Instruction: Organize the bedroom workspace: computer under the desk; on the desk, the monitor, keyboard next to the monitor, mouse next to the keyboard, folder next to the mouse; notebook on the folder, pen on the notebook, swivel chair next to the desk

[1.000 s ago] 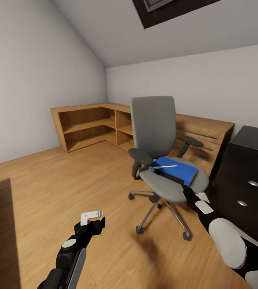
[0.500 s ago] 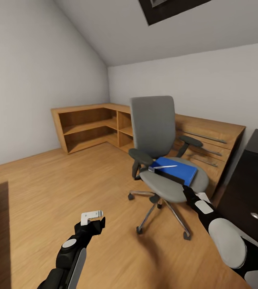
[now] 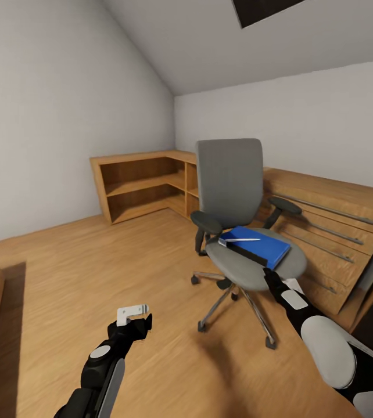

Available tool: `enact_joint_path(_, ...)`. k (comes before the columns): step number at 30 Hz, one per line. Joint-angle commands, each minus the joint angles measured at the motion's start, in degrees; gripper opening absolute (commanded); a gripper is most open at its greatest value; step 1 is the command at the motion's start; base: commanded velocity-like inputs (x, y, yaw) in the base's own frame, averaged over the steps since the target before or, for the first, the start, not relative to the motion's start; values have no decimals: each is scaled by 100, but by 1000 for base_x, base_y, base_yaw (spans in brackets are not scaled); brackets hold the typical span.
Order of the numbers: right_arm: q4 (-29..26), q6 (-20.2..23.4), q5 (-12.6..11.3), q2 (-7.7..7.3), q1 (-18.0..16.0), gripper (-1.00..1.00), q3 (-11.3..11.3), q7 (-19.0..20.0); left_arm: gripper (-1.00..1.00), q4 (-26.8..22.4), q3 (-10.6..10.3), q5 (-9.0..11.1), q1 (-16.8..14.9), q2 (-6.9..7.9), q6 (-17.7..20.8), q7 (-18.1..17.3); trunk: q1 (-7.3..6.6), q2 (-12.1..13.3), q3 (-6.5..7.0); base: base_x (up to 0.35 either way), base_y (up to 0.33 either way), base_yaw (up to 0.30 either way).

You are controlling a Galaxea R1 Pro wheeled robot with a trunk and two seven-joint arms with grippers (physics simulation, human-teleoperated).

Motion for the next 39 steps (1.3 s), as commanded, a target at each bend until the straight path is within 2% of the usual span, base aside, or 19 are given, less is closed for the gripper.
enact_joint_path(1,-3,20,-62,1,-5,100,23,37,100,-5,-10,42,-3,1,24,46,3,-2,-5,319,0,12)
enact_joint_path(8,-3,20,-62,1,-5,100,23,37,100,3,-12,42,-3,-1,24,46,3,-2,-5,297,0,8)
enact_joint_path(19,-7,20,-62,-7,-5,100,23,39,100,4,-12,42,-3,-3,24,46,3,-2,-5,42,0,185)
enact_joint_path(24,-3,20,-62,-8,-5,100,23,38,100,4,-6,42,-3,1,21,46,3,-2,-5,121,0,25)
enact_joint_path(39,28,8,-47,13,-5,100,27,47,100,4,-4,39,-3,2,24,46,3,-2,-5,-305,0,0)
